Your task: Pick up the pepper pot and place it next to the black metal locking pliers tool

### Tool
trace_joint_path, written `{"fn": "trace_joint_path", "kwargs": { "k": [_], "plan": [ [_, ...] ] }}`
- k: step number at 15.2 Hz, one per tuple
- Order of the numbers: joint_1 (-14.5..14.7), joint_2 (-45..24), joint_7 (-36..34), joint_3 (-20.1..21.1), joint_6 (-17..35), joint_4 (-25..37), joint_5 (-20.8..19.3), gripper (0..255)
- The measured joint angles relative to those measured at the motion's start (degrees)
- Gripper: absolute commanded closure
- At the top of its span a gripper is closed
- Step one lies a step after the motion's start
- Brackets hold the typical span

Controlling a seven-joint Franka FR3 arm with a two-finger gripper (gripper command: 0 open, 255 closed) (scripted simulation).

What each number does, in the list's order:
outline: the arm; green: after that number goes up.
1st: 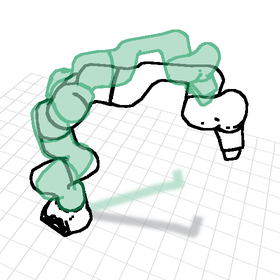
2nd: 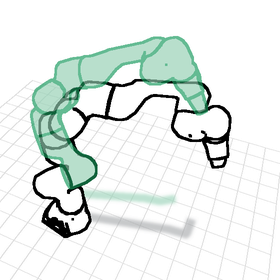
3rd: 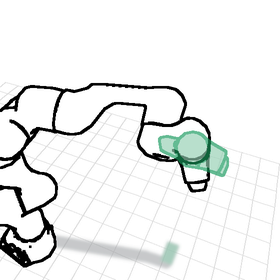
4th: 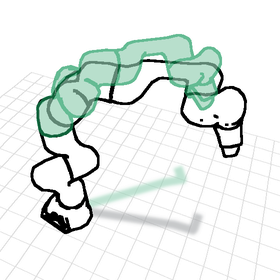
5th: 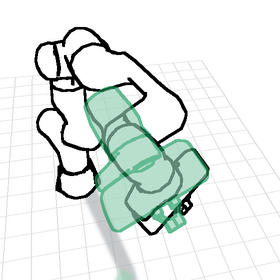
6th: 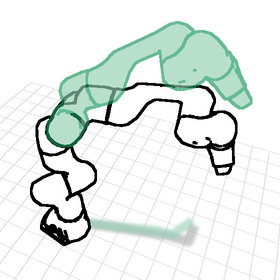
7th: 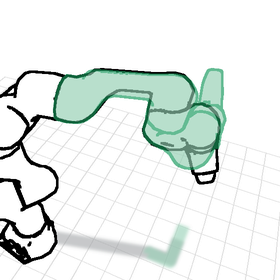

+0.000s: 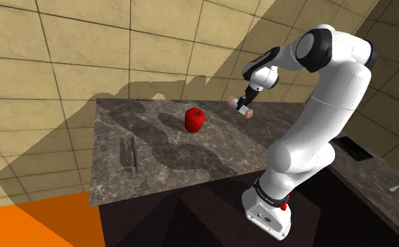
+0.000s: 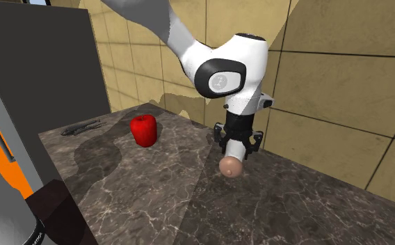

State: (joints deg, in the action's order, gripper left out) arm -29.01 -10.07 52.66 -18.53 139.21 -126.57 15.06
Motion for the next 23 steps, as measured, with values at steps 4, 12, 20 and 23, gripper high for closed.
{"fn": "trace_joint_path", "kwargs": {
  "k": [4, 12, 20, 23],
  "plan": [
    [0.27, 2.06, -1.43, -0.4, -2.76, 0.94, -1.66, 255],
    [0.47, 5.73, -3.65, -0.91, -8.22, 3.14, -4.34, 255],
    [1.49, 9.88, -7.26, -0.22, -12.2, 3.6, -6.82, 255],
    [3.45, 11.79, -11.74, 1.79, -11.69, 1.75, -7.82, 255]
  ]
}}
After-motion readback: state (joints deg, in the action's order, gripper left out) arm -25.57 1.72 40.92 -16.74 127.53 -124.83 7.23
